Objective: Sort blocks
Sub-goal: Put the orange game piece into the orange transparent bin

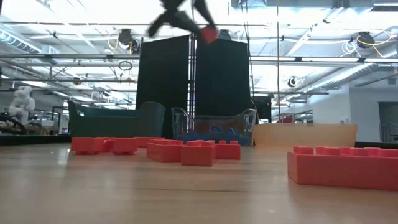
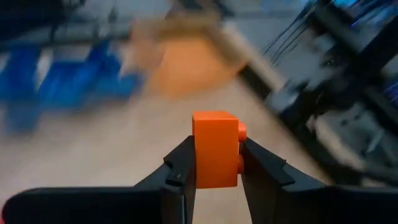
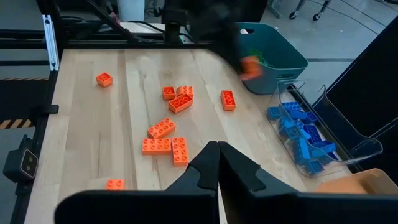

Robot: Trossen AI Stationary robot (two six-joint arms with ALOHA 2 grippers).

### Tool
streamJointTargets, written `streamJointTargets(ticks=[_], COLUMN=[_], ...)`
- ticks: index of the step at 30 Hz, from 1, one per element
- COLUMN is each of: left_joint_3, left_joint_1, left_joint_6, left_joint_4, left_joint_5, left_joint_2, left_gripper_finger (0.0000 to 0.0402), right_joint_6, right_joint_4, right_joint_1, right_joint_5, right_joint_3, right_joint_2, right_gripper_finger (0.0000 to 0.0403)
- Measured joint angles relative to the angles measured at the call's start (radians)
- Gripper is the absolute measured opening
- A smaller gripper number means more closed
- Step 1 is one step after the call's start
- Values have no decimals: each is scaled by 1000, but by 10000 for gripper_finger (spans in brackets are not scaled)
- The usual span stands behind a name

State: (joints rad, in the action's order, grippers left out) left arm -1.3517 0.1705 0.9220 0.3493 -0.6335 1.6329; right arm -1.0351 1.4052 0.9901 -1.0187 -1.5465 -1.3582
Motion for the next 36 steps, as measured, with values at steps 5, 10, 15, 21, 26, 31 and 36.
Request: streamJointTargets(ticks=[5,10,15,21,26,31,36], left_joint_3=[0,1,1,-115,-304,-487,-653], left_joint_1=[-188,-333,-385,-398,-398,-404,-405], left_joint_6=[-218,-251,-250,-250,-278,-308,-347], left_joint_4=[-252,-492,-692,-732,-676,-522,-451], left_joint_5=[86,251,328,381,413,398,395], left_joint_2=[3,57,143,290,436,562,685], left_gripper_finger=[96,96,96,96,96,96,96], right_joint_6=[-20,-26,-26,-26,-24,-26,-26], right_joint_4=[-4,-4,-3,0,3,2,4], right_joint_1=[0,0,0,0,0,0,0], right_joint_5=[0,0,0,3,4,5,7], right_joint_3=[0,0,0,0,0,0,0], right_joint_2=[0,0,0,0,0,0,0], right_gripper_finger=[0,0,0,0,0,0,0])
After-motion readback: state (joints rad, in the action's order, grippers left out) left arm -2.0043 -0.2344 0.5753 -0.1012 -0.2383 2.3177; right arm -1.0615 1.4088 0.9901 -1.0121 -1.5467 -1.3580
